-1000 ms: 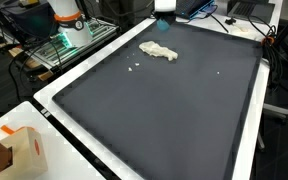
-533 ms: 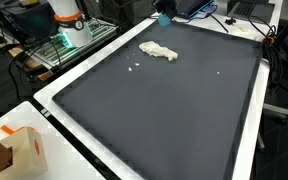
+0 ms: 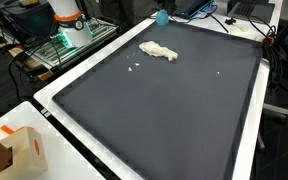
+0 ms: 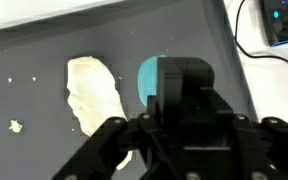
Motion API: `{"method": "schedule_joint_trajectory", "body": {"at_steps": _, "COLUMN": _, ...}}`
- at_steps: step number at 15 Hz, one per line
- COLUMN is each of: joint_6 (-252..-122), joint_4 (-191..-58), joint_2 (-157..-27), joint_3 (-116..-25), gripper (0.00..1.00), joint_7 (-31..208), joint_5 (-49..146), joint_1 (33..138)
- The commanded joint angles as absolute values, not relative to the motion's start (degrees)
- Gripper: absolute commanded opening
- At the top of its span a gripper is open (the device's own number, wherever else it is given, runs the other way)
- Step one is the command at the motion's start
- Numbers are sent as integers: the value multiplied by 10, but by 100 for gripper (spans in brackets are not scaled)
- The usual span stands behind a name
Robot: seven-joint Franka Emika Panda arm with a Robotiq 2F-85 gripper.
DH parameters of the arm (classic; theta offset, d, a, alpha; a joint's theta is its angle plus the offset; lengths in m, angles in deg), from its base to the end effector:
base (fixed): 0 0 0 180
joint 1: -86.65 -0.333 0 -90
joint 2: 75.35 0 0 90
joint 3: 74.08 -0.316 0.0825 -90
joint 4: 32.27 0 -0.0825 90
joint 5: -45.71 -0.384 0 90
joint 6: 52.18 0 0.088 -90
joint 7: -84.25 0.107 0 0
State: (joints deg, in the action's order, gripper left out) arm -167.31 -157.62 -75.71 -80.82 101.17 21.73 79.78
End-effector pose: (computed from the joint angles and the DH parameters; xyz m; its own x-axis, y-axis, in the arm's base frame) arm 0.4942 0.1445 0.3742 0.9284 -0.2185 -0.3005 -0.2987 -0.9198 -0.2542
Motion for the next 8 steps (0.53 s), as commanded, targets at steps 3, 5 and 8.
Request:
{"method": "schedule_joint_trajectory", "body": {"at_steps": 3, "joint_6": -1689, "joint_4": -1597, "joint_2": -705, "joint_3": -830, "gripper": 25, "joint_7": 1090, "joint_5": 324, "joint_1": 782}}
{"method": "schedule_joint_trajectory", "body": {"at_steps": 5, "joint_6": -1687, "joint_4": -1594, "joint_2": -696, "joint_3": -840, "gripper": 25, "joint_7": 1104, "joint_5": 365, "joint_1": 777}}
{"method": "schedule_joint_trajectory", "body": {"at_steps": 8, "joint_6": -1682, "joint_4": -1591, "joint_2": -684, "joint_3": -855, "gripper": 25, "joint_7": 1109, "joint_5": 411, "joint_1": 771}}
